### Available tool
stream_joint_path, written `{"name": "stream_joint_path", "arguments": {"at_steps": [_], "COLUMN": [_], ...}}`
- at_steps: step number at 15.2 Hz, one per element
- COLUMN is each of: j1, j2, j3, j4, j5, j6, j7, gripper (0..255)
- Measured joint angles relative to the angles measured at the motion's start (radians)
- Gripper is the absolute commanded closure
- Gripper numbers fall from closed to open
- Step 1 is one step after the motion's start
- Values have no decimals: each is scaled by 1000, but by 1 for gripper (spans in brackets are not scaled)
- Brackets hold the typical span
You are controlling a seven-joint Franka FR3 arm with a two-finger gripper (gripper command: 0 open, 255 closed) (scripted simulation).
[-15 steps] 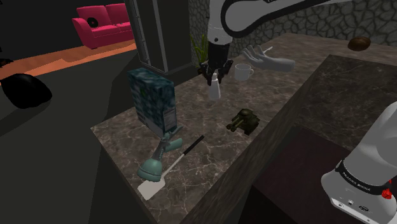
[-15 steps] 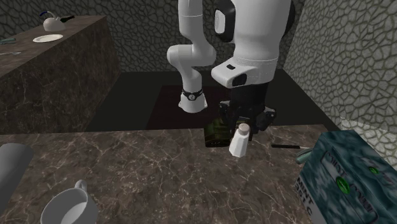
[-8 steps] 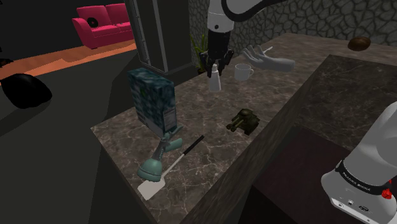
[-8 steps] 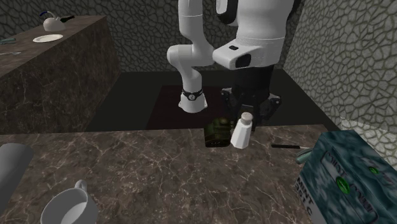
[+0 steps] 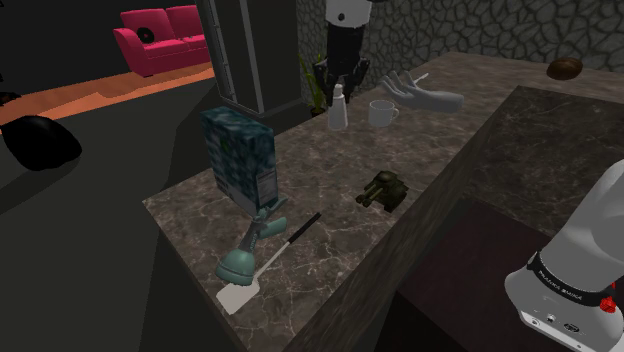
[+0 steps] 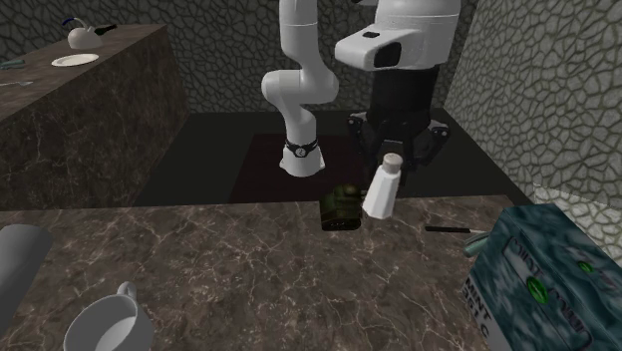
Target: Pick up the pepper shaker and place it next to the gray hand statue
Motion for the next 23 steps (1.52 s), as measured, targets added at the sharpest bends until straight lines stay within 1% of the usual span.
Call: {"name": "stream_joint_path", "arguments": {"at_steps": [2,4,13,23], "j1": [-12,-32,-127,-220], "j2": [-18,-53,-179,-222], "j3": [-12,-36,-167,-312], "j4": [-9,-48,-189,-233], "j5": [7,19,46,39], "j6": [-9,-3,10,5], "j7": [-25,-71,-302,-538], "gripper": [255,255,255,255]}}
